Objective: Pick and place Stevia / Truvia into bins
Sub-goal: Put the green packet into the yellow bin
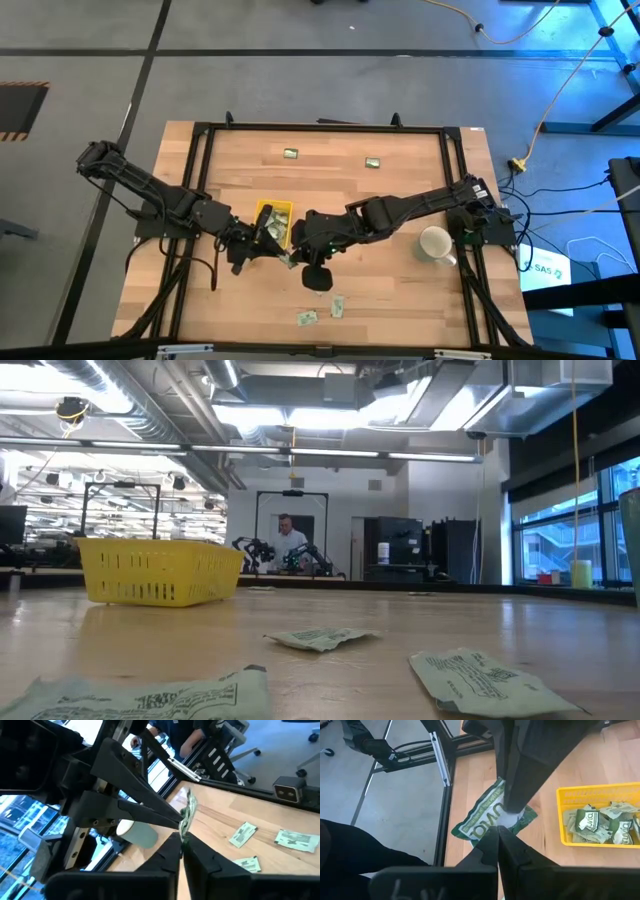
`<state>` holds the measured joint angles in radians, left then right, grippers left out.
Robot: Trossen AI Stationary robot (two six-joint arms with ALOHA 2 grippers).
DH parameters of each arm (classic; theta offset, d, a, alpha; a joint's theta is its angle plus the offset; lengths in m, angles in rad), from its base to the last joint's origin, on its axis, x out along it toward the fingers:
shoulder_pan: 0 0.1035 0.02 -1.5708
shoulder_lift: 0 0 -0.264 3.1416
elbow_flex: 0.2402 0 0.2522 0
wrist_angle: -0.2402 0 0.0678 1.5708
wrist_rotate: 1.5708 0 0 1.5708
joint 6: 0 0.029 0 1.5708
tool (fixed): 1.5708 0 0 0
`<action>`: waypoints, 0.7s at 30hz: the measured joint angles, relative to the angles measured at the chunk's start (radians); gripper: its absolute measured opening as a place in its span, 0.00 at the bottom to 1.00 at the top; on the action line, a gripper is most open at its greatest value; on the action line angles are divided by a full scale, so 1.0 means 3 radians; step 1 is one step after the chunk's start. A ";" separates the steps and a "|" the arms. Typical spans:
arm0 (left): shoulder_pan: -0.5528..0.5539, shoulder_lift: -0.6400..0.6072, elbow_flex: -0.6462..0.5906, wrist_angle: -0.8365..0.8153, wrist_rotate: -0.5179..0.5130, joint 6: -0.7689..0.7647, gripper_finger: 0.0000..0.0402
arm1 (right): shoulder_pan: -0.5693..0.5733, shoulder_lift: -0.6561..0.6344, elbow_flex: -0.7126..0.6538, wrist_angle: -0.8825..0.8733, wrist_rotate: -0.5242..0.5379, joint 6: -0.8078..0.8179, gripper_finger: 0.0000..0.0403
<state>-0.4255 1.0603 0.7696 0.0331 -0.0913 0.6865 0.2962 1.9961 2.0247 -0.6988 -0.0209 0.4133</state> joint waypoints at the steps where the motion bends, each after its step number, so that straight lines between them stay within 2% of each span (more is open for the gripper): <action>1: 0.0000 0.0000 0.0000 -0.0003 0.0019 -0.0001 0.02 | 0.0000 0.0000 0.0000 -0.0001 -0.0001 -0.0001 0.00; 8: 0.0000 0.0000 0.0000 -0.0014 0.0023 -0.0170 0.01 | 0.0004 0.0000 0.0000 -0.0002 0.0001 -0.0088 0.03; 15: 0.0010 0.0000 0.0000 -0.0047 0.0009 -0.0525 0.01 | 0.0004 0.0000 0.0005 -0.0178 0.0200 -0.0079 0.17; 18: 0.0009 -0.0031 0.0000 -0.0219 -0.0142 -0.0752 0.01 | 0.0000 0.0000 0.0005 -0.0443 0.0294 0.0043 0.25; 21: 0.0019 -0.0102 0.0000 -0.0557 -0.0478 -0.1183 0.01 | 0.0000 0.0000 0.0005 -0.0745 0.0302 0.0138 0.29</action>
<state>-0.4197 1.0296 0.7696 -0.1340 -0.2348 0.3316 0.2962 1.9961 2.0262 -0.9222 0.0697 0.4547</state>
